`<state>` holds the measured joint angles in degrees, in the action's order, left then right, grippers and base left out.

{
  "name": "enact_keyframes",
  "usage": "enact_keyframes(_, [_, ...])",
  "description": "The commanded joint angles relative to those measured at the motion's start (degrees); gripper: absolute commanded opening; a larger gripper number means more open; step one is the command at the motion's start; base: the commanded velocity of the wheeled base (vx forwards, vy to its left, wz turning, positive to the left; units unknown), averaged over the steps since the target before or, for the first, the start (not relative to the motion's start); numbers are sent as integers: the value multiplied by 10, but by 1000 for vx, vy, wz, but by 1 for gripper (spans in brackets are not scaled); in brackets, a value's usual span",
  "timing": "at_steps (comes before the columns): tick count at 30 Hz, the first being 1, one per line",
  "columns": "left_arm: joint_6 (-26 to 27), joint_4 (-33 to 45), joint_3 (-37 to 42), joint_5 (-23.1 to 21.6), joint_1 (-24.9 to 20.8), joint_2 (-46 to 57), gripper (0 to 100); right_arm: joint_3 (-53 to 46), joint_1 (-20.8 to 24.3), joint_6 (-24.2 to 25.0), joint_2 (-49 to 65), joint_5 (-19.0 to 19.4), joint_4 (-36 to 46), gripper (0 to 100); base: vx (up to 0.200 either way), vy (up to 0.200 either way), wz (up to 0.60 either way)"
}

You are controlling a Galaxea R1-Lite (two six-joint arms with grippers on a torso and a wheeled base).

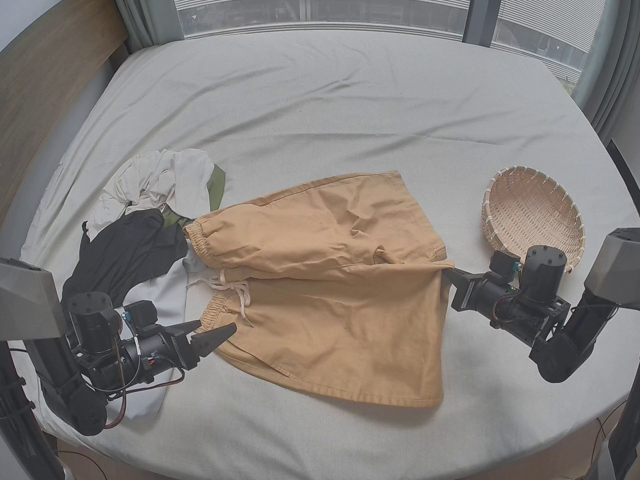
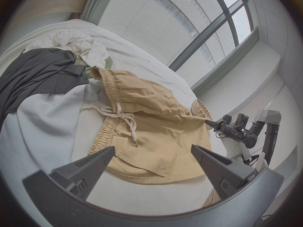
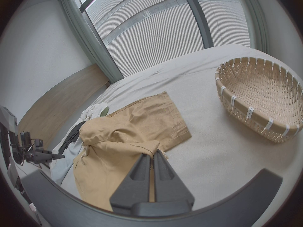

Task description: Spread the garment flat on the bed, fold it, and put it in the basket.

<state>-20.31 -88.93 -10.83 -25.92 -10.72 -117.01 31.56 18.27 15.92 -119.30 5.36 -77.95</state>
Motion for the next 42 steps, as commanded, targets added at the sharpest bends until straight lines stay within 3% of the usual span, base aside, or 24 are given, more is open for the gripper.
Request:
enact_keyframes(1, [-1, 0, 4, 0, -1, -2, 100, 21, 1, -1, -7, -10, 8, 0, 0, 0, 0])
enact_keyframes(15, [0, 0, 9, 0, -2, -10, 100, 125, -9, -6, -121, -14, 9, 0, 0, 0, 0])
enact_keyframes(16, [0, 0, 9, 0, -2, -10, 100, 126, -9, -5, -121, -16, 9, 100, 0, 0, 0])
enact_keyframes(18, [0, 0, 9, 0, -1, -10, 100, 124, -9, -5, -116, -40, 0, 100, 0, 0, 0])
enact_keyframes(22, [0, 0, 13, 0, -2, -13, 100, 89, -12, -4, -92, -51, -8, 100, 0, 0, 0])
enact_keyframes(28, [0, 0, 17, 0, 0, -18, 100, 17, -15, 0, -60, -50, -30, 100, 0, 0, 0])
enact_keyframes(33, [0, 0, 32, 1, 3, -55, 100, -91, -2, 10, -64, -47, -106, 100, 0, 0, 0])
enact_keyframes(42, [-3, 0, 31, 30, 20, -89, 100, -135, -1, 27, -32, -43, -106, 100, 0, 0, 0])
